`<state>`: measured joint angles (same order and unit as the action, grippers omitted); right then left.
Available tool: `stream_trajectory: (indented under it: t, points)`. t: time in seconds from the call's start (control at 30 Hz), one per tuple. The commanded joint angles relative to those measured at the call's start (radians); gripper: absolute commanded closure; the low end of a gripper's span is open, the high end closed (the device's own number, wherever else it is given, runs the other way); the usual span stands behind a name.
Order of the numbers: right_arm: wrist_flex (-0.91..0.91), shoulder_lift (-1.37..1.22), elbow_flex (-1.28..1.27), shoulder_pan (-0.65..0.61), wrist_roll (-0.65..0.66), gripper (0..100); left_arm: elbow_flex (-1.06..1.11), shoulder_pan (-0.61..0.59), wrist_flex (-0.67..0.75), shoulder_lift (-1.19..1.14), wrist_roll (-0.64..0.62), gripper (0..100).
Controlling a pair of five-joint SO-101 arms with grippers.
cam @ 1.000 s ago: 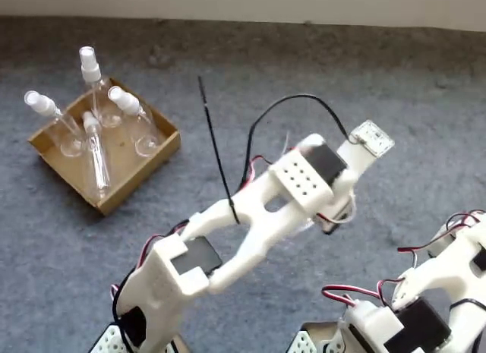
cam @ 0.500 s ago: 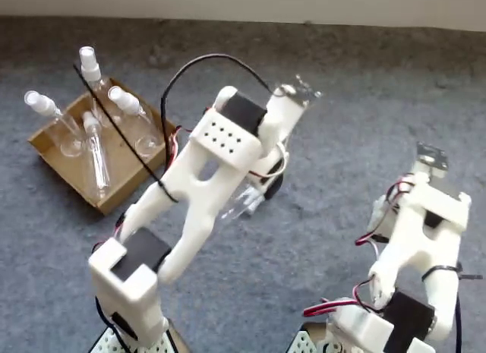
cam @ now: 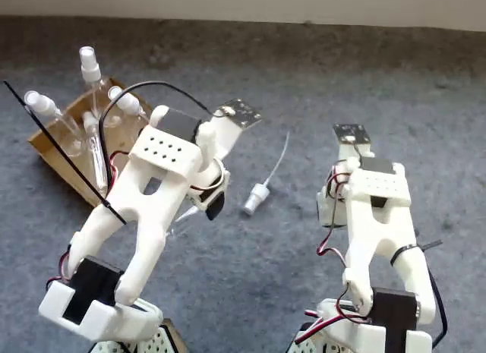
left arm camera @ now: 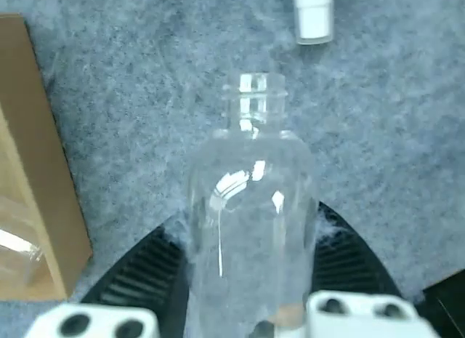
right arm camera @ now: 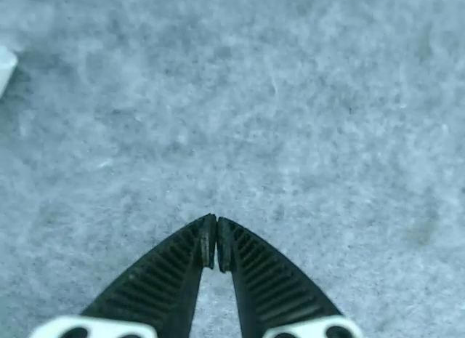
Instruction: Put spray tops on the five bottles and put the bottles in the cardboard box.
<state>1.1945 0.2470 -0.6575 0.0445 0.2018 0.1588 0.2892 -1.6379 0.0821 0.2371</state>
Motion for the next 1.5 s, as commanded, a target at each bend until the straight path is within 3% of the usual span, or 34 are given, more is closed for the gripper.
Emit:
stream_trajectory:
  t: [0.0, 0.23, 0.67, 0.73, 0.87, 1.13, 1.33, 1.47]
  points:
    - [0.012, 0.041, 0.105, -0.048, -0.025, 99.3, 0.13, -0.058, 0.227, 0.054, 0.012, 94]
    - [-0.073, 0.041, 0.122, -0.064, -0.307, 99.3, 0.32, -0.073, 0.482, 0.054, 0.014, 94]
    - [-0.331, 0.041, -0.119, -0.061, -0.307, 99.3, 0.49, -0.065, 0.806, 0.054, 0.014, 94]
    - [-0.352, 0.041, -0.147, -0.062, -0.307, 99.3, 0.503, -0.065, 0.812, 0.054, 0.015, 94]
    - [-0.383, 0.041, -0.166, -0.062, -0.307, 99.3, 0.509, -0.068, 0.812, 0.054, 0.137, 93]
    - [-0.384, 0.038, -0.166, -0.062, -0.307, 99.3, 0.499, -0.074, 0.726, 0.062, 0.17, 76]
    - [-0.384, 0.033, -0.166, -0.062, -0.307, 99.3, 0.498, -0.07, 0.72, 0.064, 0.176, 75]
    - [-0.384, 0.033, -0.166, -0.062, -0.307, 99.3, 0.498, -0.071, 0.72, 0.062, 0.302, 75]
